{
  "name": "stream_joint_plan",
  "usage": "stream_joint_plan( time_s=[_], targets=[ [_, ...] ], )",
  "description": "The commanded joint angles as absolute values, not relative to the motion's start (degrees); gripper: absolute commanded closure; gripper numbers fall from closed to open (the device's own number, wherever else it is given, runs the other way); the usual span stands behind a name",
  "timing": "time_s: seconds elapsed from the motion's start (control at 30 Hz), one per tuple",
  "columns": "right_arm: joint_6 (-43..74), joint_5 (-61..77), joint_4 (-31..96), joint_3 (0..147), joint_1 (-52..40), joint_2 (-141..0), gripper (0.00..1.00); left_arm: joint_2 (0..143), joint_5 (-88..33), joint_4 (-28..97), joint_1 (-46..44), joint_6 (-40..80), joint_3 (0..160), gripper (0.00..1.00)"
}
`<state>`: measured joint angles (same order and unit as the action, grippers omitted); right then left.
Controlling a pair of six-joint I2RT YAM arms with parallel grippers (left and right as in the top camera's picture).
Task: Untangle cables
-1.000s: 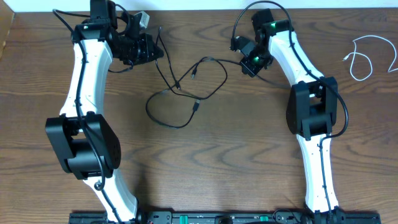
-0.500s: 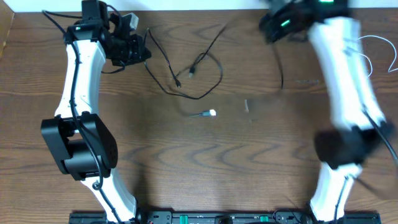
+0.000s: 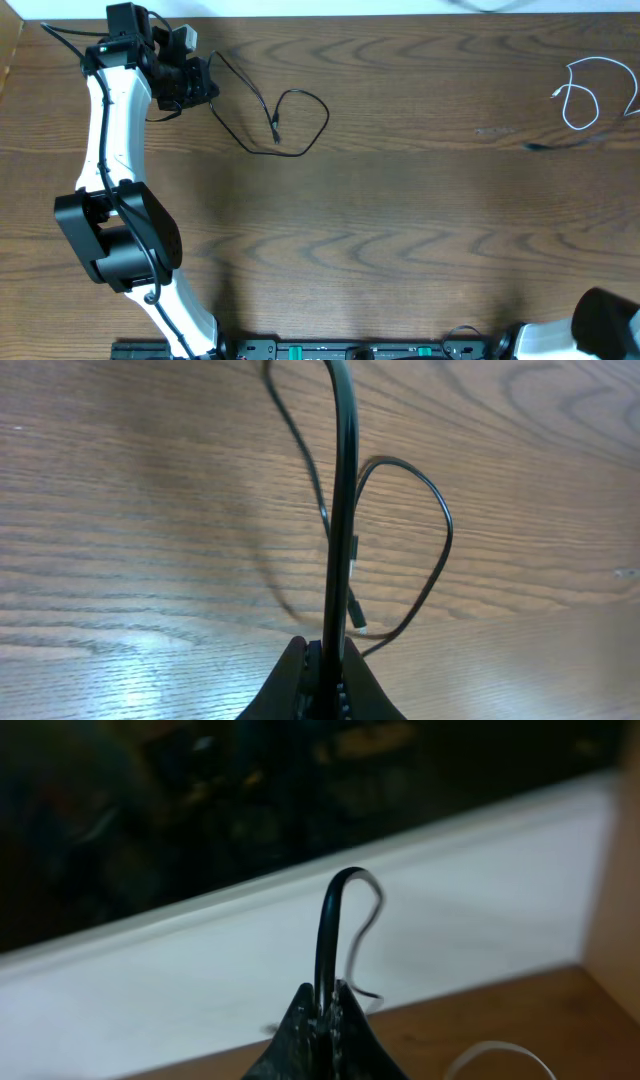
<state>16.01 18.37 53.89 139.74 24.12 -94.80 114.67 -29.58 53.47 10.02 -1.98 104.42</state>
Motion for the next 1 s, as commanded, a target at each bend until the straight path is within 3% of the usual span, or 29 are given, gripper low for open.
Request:
stream_joint_plan(
  time_s=[0.0, 0.23, 0.27, 0.3, 0.33, 0.37, 0.53, 0.63, 0.87, 0.97],
  targets=[
    [20.3, 18.1, 54.0, 139.2, 29.8, -97.9, 0.99, 115.3, -27.6, 53.6, 10.3, -2.7, 104.5, 0.93],
    [20.1, 10.9, 59.5, 139.0, 35.9, -105.8, 0.99, 115.3, -30.7, 53.3, 9.2, -2.8, 104.5, 0.92],
    [19.8, 10.2, 60.8, 139.0, 36.0, -107.4, 0.91, 115.3, -33.1, 52.8, 8.6, -2.9, 104.5, 0.93],
    [19.4, 10.7, 61.7, 139.0, 35.9, -109.1, 0.69, 115.3, -34.8, 52.3, 7.9, -3.3, 104.5, 0.93],
    [18.9, 12.3, 62.4, 139.0, 35.8, -110.2, 0.26, 115.3, -35.9, 51.9, 7.4, -3.5, 104.5, 0.93],
    [16.5, 15.5, 63.5, 139.0, 35.1, -111.8, 0.01, 115.2, -37.5, 50.9, 6.3, -3.4, 104.6, 0.93],
    [2.8, 26.6, 67.2, 139.0, 28.5, -115.3, 0.01, 114.4, -51.0, 44.9, 3.0, -1.5, 104.9, 0.94],
    [-6.9, 35.6, 68.1, 139.0, 22.3, -115.4, 0.01, 114.1, -55.6, 40.2, 1.7, 6.8, 104.9, 0.93],
    [-12.5, 40.6, 71.0, 138.9, 1.2, -119.2, 0.01, 114.1, -57.8, 25.1, -0.7, 46.2, 104.9, 0.93],
    [-12.5, 44.9, 68.9, 138.9, -6.5, -122.8, 0.01, 114.1, -60.0, 21.1, -0.7, 51.3, 104.9, 0.92]
  ],
)
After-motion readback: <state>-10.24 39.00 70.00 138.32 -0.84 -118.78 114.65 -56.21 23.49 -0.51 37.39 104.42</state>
